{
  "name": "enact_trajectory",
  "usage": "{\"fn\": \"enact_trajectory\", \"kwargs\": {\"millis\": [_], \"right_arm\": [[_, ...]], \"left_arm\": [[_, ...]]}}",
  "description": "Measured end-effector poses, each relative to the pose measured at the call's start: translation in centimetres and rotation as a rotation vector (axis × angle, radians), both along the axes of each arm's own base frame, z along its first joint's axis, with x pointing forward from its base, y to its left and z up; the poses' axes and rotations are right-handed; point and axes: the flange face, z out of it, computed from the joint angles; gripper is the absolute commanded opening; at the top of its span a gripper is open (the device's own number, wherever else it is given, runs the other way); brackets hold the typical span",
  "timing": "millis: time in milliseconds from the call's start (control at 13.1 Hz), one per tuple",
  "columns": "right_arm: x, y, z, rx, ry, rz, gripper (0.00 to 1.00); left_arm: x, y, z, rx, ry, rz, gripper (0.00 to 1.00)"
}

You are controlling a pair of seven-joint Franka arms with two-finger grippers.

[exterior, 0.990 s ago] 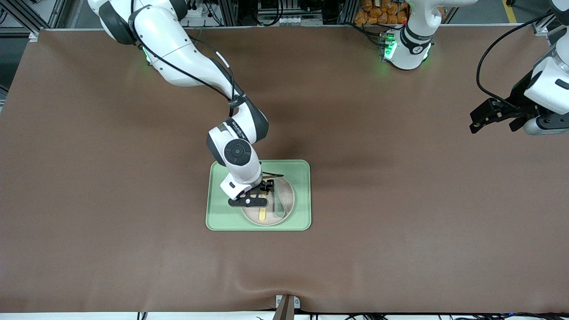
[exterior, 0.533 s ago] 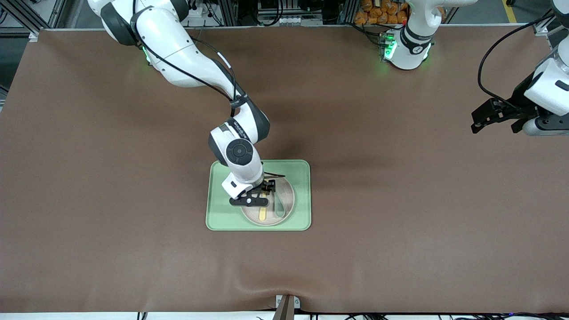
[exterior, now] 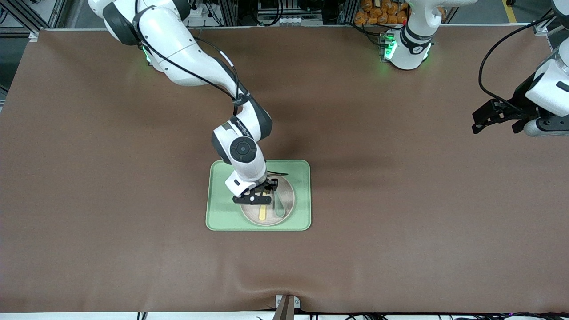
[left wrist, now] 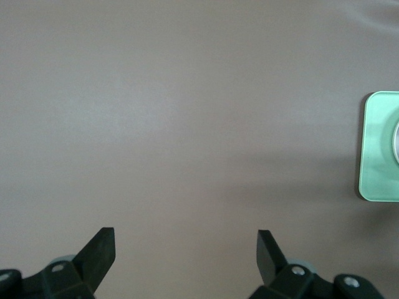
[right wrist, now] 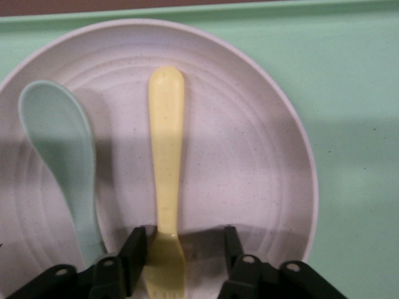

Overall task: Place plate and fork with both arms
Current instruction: 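Close the right gripper on the yellow fork handle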

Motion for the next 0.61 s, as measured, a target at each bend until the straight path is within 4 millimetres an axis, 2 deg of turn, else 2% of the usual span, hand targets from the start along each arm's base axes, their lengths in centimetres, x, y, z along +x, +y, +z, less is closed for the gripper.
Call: {"fn": "enact_trajectory", "kwargs": {"millis": [304,381,533,609], "right_arm": [[-0.10,0.15,0.00,0.000,0.000,0.000,0.50],[-0.10,0.15,0.00,0.000,0.000,0.000,0.45],[-0.10,0.13,0.00,0.000,0.000,-0.001,0.27],[-0.09,0.14,0.01,0.000,0.000,-0.001,0.23]], "left_arm": [[-0.02,-0.54,-0.06,0.000,0.001,-0.010,1.00],[-0.02,-0.62,-0.07,0.000,0.001,-0.011,1.00],[-0.02,-0.69,-0.10,0.000,0.002,-0.012,1.00],[-0.01,-0.70,-0.15,0.000,0.004,-0.012,1.00]]}}
